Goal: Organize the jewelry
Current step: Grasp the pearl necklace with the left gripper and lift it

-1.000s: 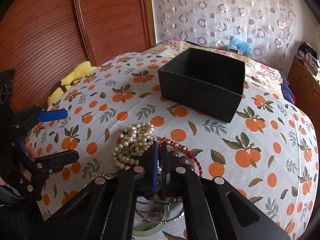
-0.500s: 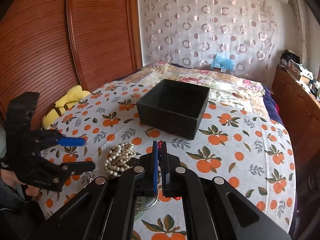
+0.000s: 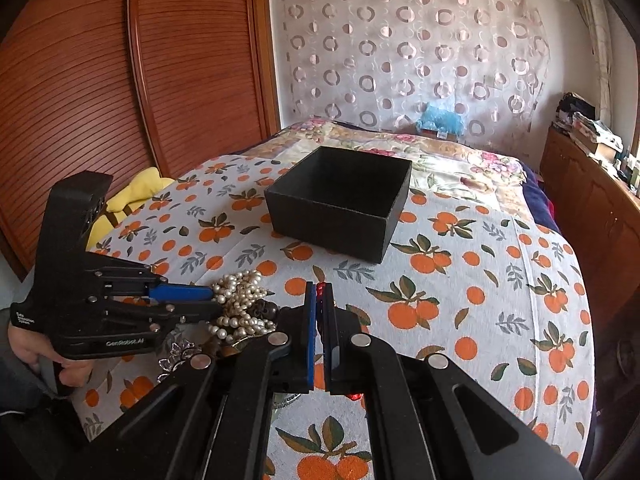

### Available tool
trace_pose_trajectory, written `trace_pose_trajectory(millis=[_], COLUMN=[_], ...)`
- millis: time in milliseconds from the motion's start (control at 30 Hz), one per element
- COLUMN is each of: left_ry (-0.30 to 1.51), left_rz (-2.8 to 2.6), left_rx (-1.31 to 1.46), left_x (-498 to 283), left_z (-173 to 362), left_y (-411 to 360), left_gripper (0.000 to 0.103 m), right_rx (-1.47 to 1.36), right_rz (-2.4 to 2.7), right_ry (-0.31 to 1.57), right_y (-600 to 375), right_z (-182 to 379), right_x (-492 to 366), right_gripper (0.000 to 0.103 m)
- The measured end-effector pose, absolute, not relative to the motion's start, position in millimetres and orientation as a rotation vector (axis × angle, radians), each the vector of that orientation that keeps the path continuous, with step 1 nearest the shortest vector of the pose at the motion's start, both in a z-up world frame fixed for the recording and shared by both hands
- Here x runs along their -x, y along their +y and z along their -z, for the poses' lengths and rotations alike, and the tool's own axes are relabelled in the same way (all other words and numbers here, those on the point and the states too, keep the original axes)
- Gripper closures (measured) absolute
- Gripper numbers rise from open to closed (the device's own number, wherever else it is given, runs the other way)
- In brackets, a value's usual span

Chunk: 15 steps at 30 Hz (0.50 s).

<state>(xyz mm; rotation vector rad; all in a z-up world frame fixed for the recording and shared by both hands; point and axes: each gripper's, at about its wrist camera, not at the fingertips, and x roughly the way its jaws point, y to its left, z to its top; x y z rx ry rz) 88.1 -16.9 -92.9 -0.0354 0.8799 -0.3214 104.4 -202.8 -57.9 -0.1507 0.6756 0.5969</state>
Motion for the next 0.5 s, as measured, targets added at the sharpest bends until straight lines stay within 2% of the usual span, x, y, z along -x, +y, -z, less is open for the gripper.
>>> trace_pose_trajectory(millis=[500], left_ry=[0.616], left_rz=[0.362], left_rx=[0.048], left_x=[-66.3], left_z=[-11.2], left_y=[-11.8], left_gripper=[0.096], right_rx=[0.144], right_rz=[-0.600], right_ry=[0.627], right_y=[-203.2], right_z=[41.8], right_x=[-102.9], right_gripper=[0.100])
